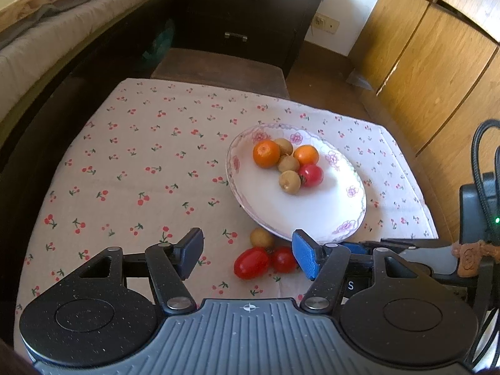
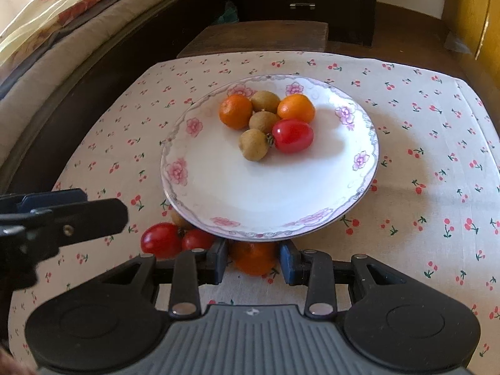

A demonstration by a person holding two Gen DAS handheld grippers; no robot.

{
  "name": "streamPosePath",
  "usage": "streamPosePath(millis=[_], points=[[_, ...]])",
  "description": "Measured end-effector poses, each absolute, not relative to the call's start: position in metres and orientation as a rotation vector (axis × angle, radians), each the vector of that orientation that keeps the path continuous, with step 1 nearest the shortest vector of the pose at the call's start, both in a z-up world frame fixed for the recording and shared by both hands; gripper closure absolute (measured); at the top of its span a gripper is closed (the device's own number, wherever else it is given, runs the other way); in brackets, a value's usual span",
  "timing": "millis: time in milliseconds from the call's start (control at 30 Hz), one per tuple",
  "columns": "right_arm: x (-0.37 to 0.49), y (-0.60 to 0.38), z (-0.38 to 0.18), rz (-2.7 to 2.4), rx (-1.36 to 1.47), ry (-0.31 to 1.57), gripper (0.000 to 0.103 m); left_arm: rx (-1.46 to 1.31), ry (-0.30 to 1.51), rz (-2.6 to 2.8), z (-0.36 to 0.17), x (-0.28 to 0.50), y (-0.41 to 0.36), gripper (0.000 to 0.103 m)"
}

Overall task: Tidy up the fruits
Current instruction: 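Grasp an orange mandarin with the right gripper while the left gripper grasps a red tomato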

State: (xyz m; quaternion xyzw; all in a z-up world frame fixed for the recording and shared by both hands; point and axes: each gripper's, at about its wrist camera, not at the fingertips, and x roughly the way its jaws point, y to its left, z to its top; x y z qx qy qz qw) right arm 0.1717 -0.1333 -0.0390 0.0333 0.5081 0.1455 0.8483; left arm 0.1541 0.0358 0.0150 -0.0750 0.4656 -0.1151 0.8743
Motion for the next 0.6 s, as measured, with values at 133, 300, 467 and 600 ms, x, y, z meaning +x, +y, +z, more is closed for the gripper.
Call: streamPosePath(millis=[133, 300, 467, 600], points=[[0.167, -0.136, -0.037, 0.31, 0.064, 1.09, 0.07, -0.131, 1.006, -0.243, 0.005, 0.154, 0.036, 0.033], [0.159, -0.143, -0.034, 0.307, 0.059, 1.101, 0.07, -0.117, 1.04, -0.277, -0.004, 0.157, 0.033, 0.033], [0.149, -0.151, -0.031, 0.306, 0.055, 1.105, 0.07, -0.061, 1.073, -0.304, -0.019, 0.164, 0.026, 0.034], [0.143, -0.155, -0.029, 0.314, 0.067, 1.113, 0.07, -0.031, 1.081, -0.348, -0.024, 0.168, 0.017, 0.035]])
